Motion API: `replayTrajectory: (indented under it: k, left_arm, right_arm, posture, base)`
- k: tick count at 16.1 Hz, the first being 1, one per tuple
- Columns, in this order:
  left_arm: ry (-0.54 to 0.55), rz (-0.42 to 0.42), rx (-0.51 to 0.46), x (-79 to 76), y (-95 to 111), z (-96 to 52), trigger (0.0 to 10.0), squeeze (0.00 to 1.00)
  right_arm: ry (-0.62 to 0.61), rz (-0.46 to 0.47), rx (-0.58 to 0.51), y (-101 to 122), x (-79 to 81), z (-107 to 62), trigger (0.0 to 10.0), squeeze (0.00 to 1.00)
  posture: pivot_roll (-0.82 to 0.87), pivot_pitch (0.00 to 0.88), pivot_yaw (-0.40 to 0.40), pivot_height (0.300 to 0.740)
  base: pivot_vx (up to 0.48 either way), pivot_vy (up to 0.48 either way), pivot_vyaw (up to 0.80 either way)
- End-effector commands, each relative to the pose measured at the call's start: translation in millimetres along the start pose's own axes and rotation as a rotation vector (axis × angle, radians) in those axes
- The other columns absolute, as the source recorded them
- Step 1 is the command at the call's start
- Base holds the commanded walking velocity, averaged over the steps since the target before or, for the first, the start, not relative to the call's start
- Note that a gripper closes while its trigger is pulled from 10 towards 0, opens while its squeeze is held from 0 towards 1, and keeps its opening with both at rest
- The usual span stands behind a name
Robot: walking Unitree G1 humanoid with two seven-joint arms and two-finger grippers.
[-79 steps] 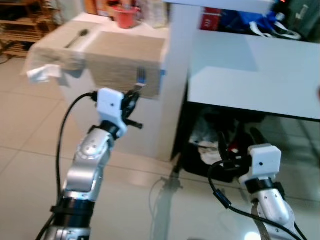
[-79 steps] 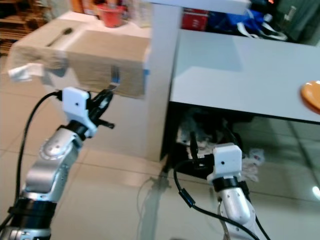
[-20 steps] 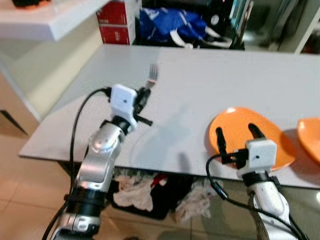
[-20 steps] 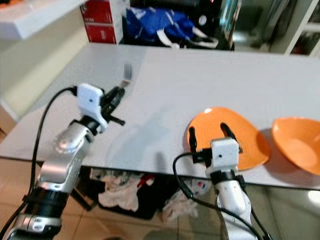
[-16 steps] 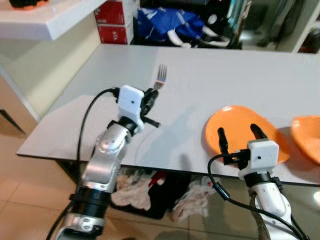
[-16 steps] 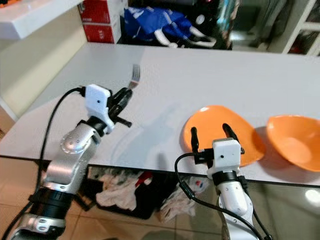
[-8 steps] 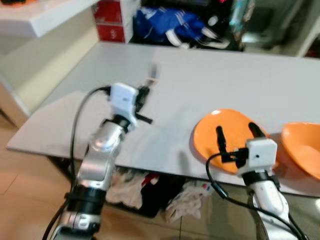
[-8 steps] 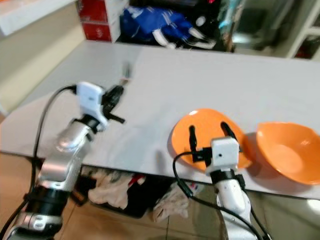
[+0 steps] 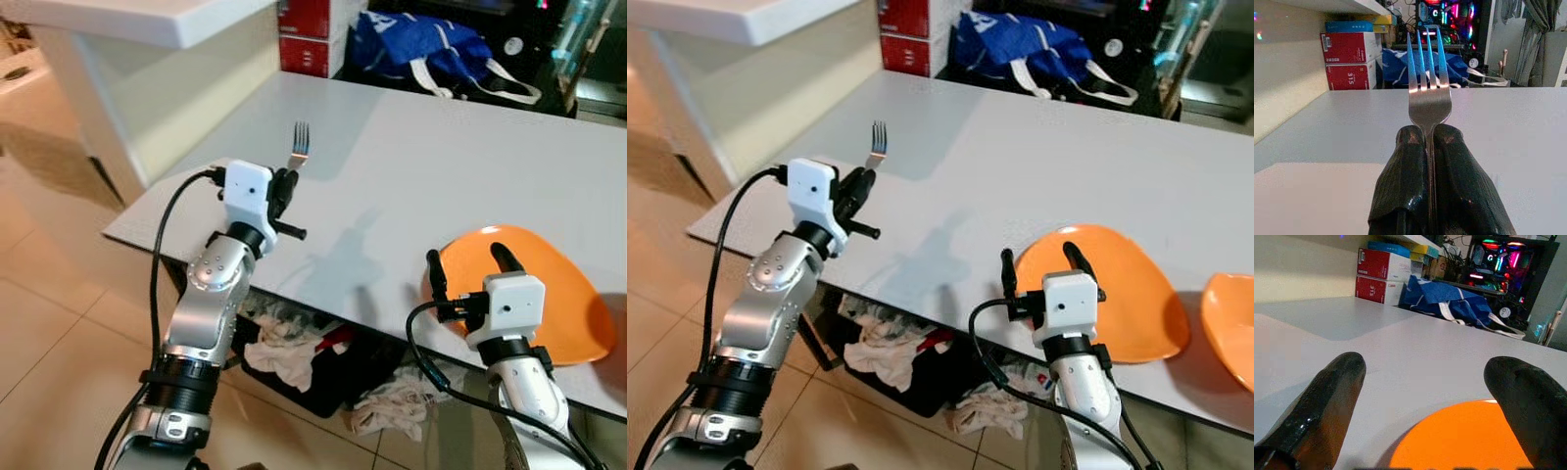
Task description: Setting the table
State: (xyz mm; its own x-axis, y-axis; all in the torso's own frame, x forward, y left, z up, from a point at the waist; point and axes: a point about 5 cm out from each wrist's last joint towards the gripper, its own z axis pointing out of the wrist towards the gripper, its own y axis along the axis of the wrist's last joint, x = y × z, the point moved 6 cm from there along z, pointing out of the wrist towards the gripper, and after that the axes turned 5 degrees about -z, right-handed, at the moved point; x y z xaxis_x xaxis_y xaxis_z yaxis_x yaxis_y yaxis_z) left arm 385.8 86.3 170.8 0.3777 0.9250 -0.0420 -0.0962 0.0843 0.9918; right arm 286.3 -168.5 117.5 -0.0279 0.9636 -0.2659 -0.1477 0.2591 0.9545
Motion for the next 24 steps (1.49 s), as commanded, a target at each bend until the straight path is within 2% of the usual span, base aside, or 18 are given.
replayTrajectory:
  k: [1, 4, 8, 13, 16, 20, 22, 24]
  left_arm:
    - [-0.019, 0.005, -0.001, -6.0, 2.3, 3.0, 0.0, 0.0]
    - [-0.035, 0.003, -0.003, -9.7, 2.9, 3.6, 0.0, 0.0]
    - [-0.041, 0.007, -0.001, -10.8, 1.8, 4.0, 0.0, 0.0]
    - [0.025, 0.039, 0.018, 3.4, -1.0, 5.7, 0.0, 0.0]
    - [0.079, 0.047, 0.07, 15.9, -7.3, 8.7, 0.0, 0.0]
    - [0.109, 0.066, 0.081, 24.8, -3.7, 17.6, 0.0, 0.0]
    - [0.112, 0.098, 0.102, 31.2, -1.6, 29.8, 0.0, 0.0]
    - [0.113, 0.12, 0.118, 34.7, -1.9, 35.3, 0.0, 0.0]
  right_arm:
    - [-0.015, -0.003, -0.001, 0.9, -4.4, -1.4, 10.0, 0.0]
    - [-0.024, -0.012, -0.007, 3.0, -5.4, -2.5, 10.0, 0.0]
    - [-0.018, -0.018, -0.007, 3.1, -3.5, -3.6, 10.0, 0.0]
    - [-0.006, -0.021, -0.007, 2.9, -1.5, -5.8, 10.0, 0.0]
    - [0.0, -0.02, -0.005, 3.3, -0.1, -7.6, 10.0, 0.0]
    - [0.003, -0.019, 0.0, 2.1, 0.5, -8.9, 10.0, 0.0]
    - [0.004, -0.018, 0.004, 1.6, 0.3, -9.3, 10.0, 0.0]
    - [0.004, -0.019, 0.005, 1.5, 0.0, -9.6, 10.0, 0.0]
  posture:
    - [-0.15, 0.0, 0.036, 0.74]
    - [-0.16, 0.0, 0.041, 0.74]
    - [-0.16, 0.0, 0.046, 0.74]
    - [-0.16, 0.0, 0.041, 0.74]
    - [-0.16, 0.0, 0.039, 0.74]
    - [-0.16, 0.0, 0.039, 0.74]
    - [-0.16, 0.0, 0.036, 0.74]
    - [-0.17, 0.0, 0.035, 0.74]
  base:
    - [0.0, -0.472, 0.0]
    - [0.0, -0.472, 0.0]
    - [0.0, -0.469, -0.55]
    - [0.0, -0.145, 0.0]
    - [0.0, 0.0, 0.0]
    - [0.0, 0.0, 0.0]
    - [0.0, 0.0, 0.0]
    - [0.0, 0.0, 0.0]
